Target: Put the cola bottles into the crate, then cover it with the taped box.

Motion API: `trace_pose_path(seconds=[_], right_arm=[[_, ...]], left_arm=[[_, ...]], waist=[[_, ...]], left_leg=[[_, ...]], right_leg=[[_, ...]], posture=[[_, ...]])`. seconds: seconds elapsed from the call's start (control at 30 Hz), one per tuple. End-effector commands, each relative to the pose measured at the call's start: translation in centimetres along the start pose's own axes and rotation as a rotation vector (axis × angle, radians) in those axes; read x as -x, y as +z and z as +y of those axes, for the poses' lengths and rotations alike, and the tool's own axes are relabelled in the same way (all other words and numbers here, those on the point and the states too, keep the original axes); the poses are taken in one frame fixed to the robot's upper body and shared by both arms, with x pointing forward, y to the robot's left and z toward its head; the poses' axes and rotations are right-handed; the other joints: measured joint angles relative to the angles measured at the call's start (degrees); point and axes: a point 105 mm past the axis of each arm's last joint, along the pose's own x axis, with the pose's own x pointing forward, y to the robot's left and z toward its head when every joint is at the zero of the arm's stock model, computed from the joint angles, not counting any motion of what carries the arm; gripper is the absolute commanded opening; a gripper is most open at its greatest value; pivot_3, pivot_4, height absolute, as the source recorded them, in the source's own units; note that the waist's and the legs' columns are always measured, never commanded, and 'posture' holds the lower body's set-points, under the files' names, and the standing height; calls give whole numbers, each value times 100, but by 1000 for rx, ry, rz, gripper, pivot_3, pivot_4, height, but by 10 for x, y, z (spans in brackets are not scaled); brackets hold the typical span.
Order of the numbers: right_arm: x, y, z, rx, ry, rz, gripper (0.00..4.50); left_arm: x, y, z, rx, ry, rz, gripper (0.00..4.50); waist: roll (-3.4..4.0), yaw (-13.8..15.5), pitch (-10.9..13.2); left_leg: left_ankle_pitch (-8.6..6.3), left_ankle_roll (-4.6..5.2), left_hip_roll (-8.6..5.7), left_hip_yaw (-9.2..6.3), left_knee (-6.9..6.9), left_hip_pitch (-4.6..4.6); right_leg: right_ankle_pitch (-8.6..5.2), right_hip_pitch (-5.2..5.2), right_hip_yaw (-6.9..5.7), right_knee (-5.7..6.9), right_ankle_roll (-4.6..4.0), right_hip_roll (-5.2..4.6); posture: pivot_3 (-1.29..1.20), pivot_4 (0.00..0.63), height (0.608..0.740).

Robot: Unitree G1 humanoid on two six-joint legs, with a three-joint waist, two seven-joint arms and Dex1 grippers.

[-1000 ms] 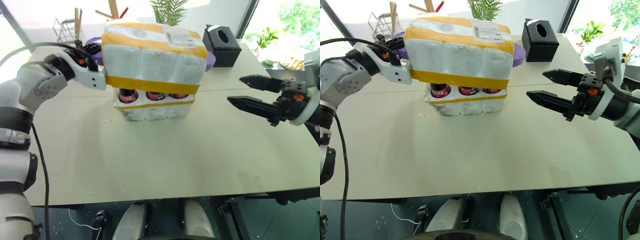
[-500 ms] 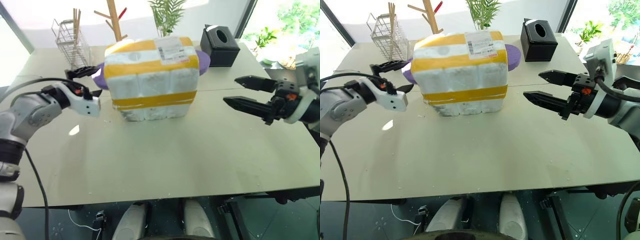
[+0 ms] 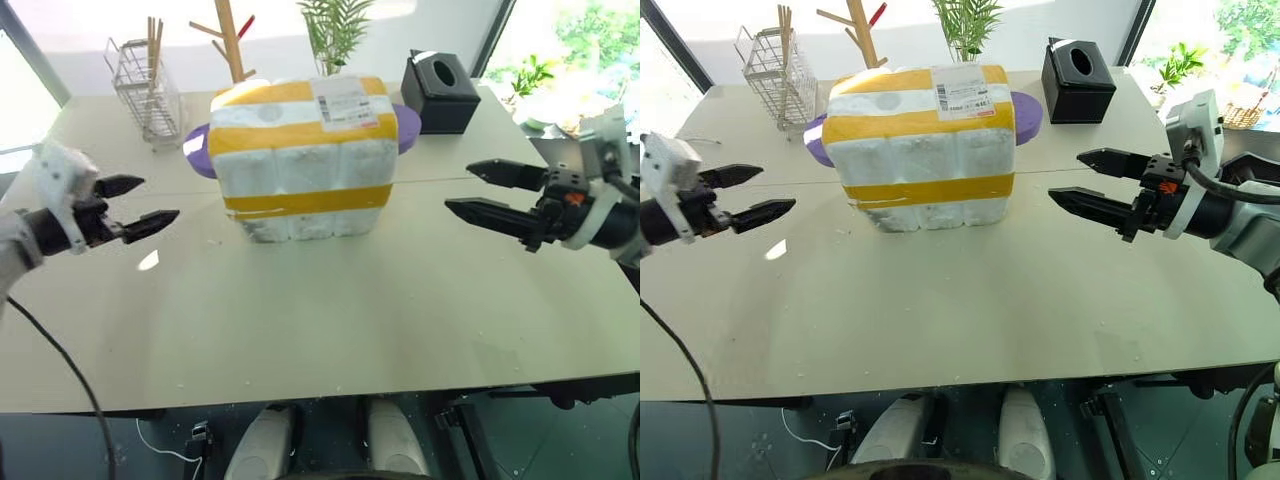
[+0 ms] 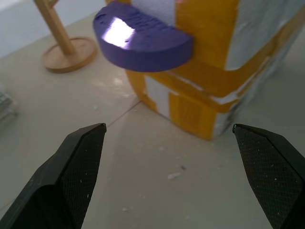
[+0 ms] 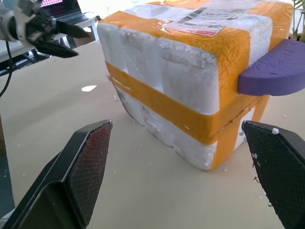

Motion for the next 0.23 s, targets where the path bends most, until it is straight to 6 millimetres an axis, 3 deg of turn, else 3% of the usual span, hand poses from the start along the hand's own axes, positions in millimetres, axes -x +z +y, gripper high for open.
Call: trace_pose_path(seconds=[0.03, 0.23], right_arm=[[3, 10, -2, 69, 18, -1, 4500], [-3, 7, -8, 76, 46, 18, 4500]], left_arm=[[23, 31, -10, 76, -132, -27, 4468], [34, 33, -2, -24, -128, 75, 4468]], waist=[[1, -5, 1], [12, -6, 1]], left_leg=[[0, 0, 0, 0, 0, 0], [1, -3, 2, 5, -7, 6]], right_leg=[[0, 0, 0, -1, 0, 1], [-1, 2, 1, -4, -1, 1]], posture=[[0, 150, 740], [0, 150, 740]])
